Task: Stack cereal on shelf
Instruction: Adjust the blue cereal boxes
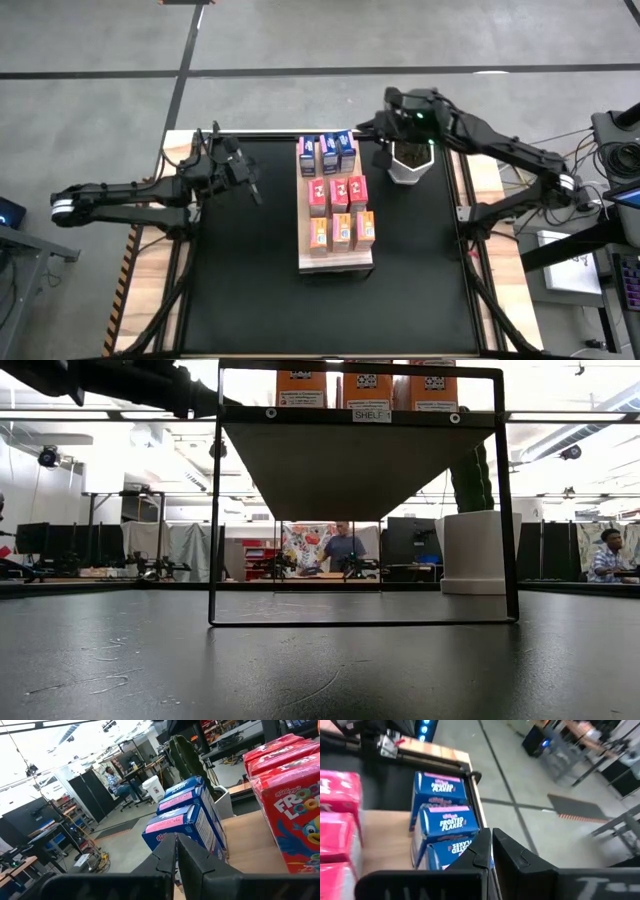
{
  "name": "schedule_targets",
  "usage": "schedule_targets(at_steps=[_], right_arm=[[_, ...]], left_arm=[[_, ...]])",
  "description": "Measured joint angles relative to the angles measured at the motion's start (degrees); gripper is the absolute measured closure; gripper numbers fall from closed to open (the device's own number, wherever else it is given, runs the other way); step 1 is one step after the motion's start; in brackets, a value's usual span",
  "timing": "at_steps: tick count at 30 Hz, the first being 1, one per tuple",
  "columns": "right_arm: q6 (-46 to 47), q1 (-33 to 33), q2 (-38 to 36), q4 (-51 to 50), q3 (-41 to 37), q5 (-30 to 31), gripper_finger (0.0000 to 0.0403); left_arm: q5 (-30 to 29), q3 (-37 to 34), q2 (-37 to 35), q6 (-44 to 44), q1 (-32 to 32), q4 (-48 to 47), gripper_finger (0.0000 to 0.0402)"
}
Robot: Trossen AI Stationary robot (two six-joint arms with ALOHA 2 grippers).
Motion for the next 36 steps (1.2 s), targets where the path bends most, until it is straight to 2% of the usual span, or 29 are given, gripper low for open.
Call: schedule_targets(at_steps=[6,15,29,36], right_arm=[[-1.1,-3.4,5.8,-1.8,2.8,-3.9,0.0394],[-2.9,-4.5,11.4,-1.7,2.8,-5.5,0.0394],[-4.0,-4.6,12.6,-3.1,2.8,-4.9,0.0394],[-4.0,-4.6,12.5,-3.4,2.8,-2.0,0.0394]], left_arm=[[0.0,0.0,0.0,0.0,0.0,-0.4,0.0402],[0.0,0.0,0.0,0.0,0.0,-0.4,0.0402],[0.0,0.0,0.0,-0.5,0.0,-0.3,0.0402],[-0.1,0.0,0.0,-0.5,0.0,-0.3,0.0402]])
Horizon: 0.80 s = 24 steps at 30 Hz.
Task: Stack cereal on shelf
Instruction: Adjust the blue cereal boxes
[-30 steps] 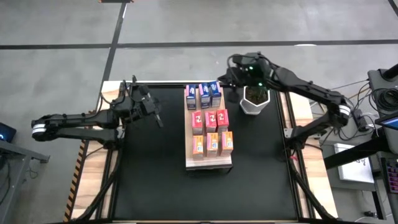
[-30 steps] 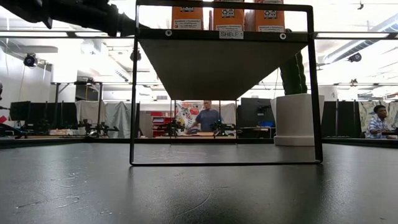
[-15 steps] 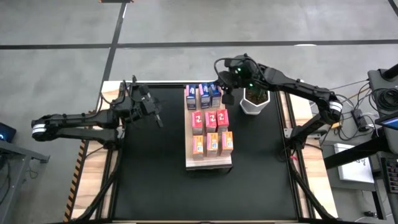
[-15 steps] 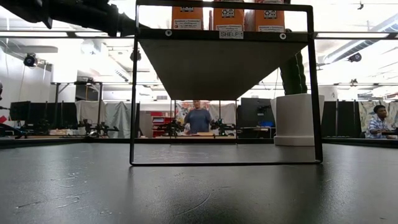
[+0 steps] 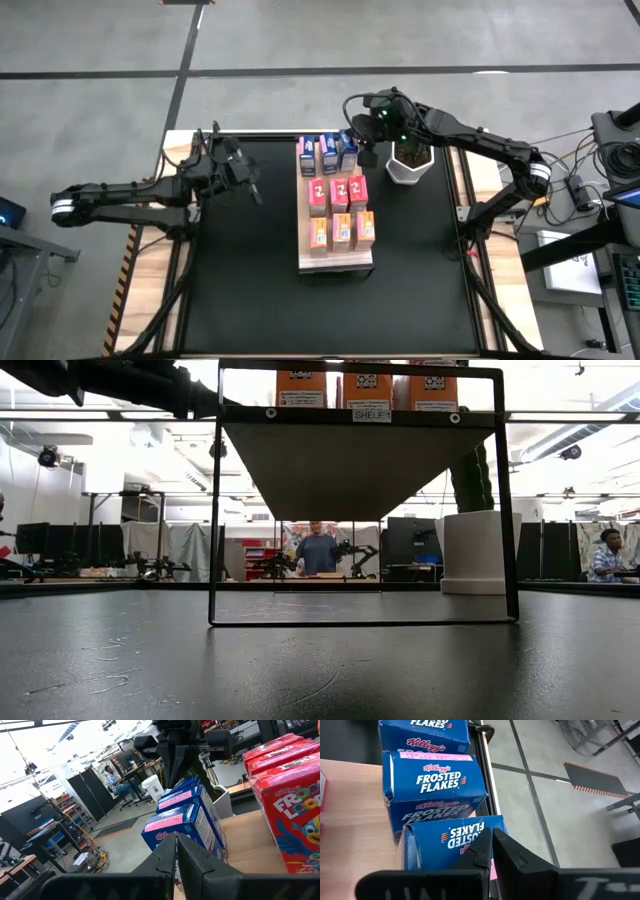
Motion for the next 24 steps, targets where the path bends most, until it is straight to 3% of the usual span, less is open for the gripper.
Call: schedule_targets(at_steps=[24], right_arm=[[0.2,0.1,-1.4,1.2,-0.1,0.1,0.0394]], left_arm=[[0.0,0.0,0.0,-1.0,0.0,0.0,0.0402]])
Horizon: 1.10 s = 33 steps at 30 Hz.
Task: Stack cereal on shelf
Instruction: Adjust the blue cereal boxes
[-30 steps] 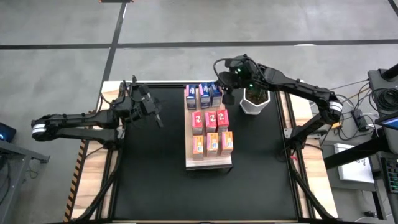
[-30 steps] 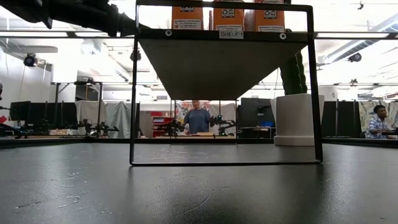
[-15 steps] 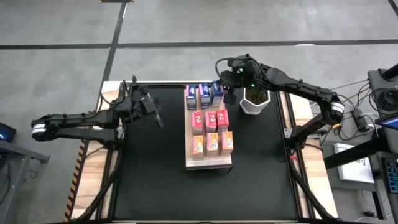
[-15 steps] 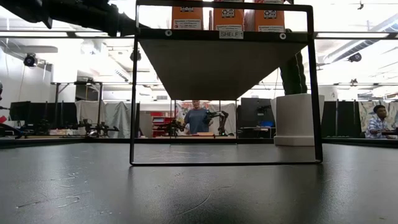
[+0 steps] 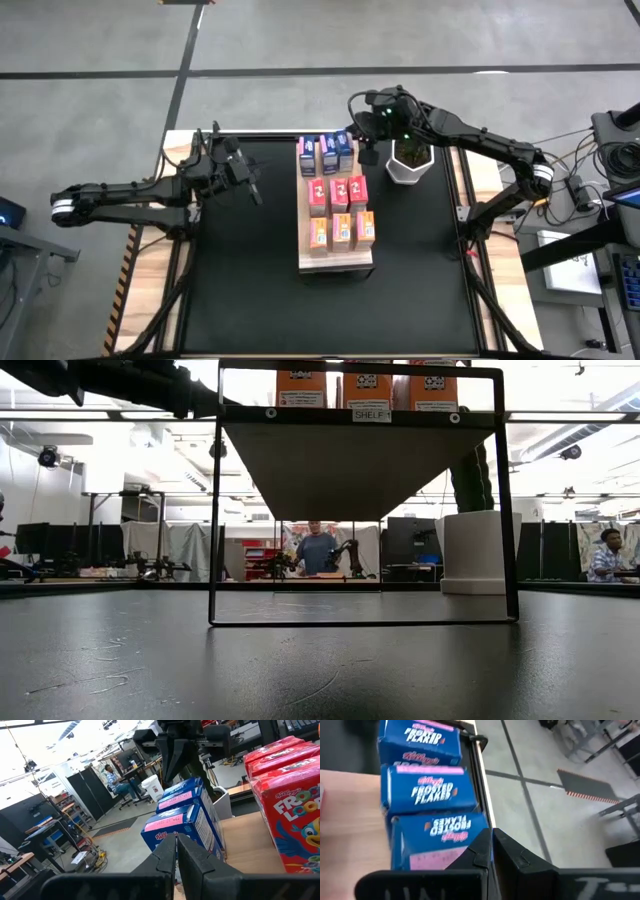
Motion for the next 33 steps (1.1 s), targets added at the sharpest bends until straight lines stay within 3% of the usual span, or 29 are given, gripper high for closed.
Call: schedule_targets(at_steps=[33], right_arm=[[-1.3,0.0,1.5,-0.4,0.0,2.5,0.0394]], left_arm=[[0.0,0.0,0.0,-0.7,0.0,-0.1,0.0402]])
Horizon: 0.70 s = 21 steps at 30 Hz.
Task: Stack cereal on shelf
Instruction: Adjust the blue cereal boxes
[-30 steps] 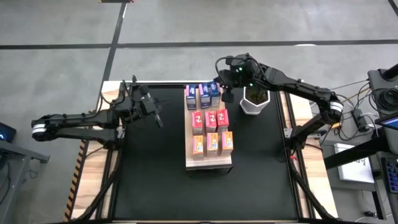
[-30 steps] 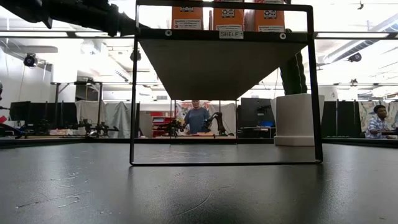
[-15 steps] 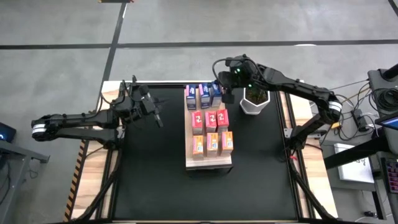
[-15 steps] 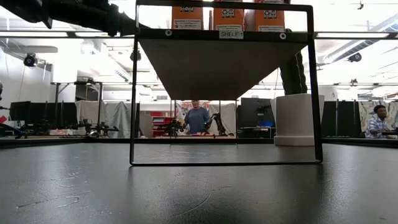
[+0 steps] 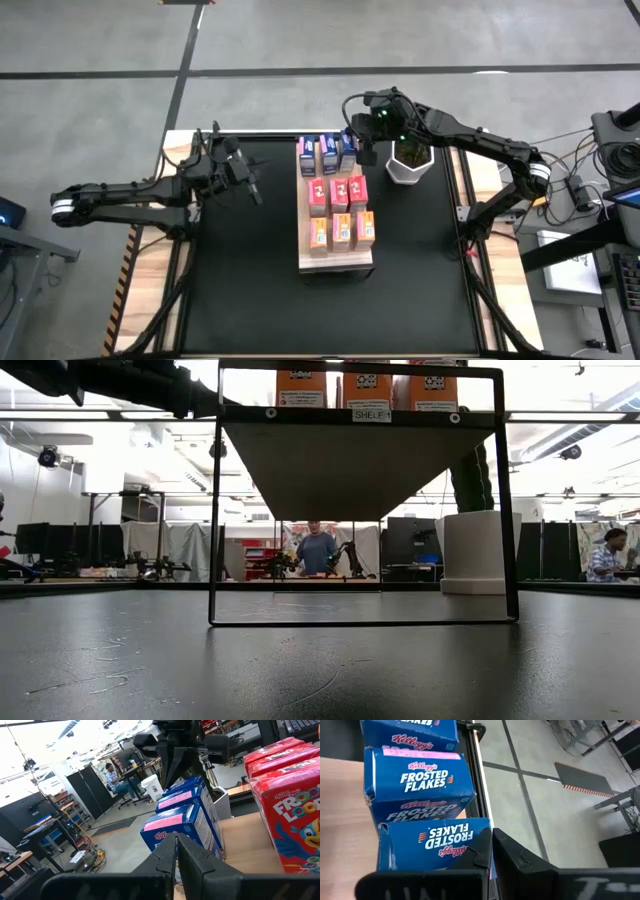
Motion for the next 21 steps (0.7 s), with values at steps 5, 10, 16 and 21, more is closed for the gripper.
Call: schedule_targets(at_steps=[5,10,16,21], right_arm=[[0.2,0.0,0.0,0.6,0.0,0.0,0.0394],[0.1,0.0,0.0,0.8,0.0,0.0,0.0394],[-0.4,0.3,-0.2,1.0,0.0,0.0,0.0394],[-1.1,1.0,-0.7,2.1,0.0,0.0,0.0394]], left_arm=[[0.0,0.0,0.0,0.0,0.0,0.0,0.0402],[0.0,0.0,0.0,0.0,0.0,0.0,0.0402],[0.0,0.0,0.0,0.0,0.0,0.0,0.0402],[0.0,0.0,0.0,0.0,0.0,0.0,0.0402]])
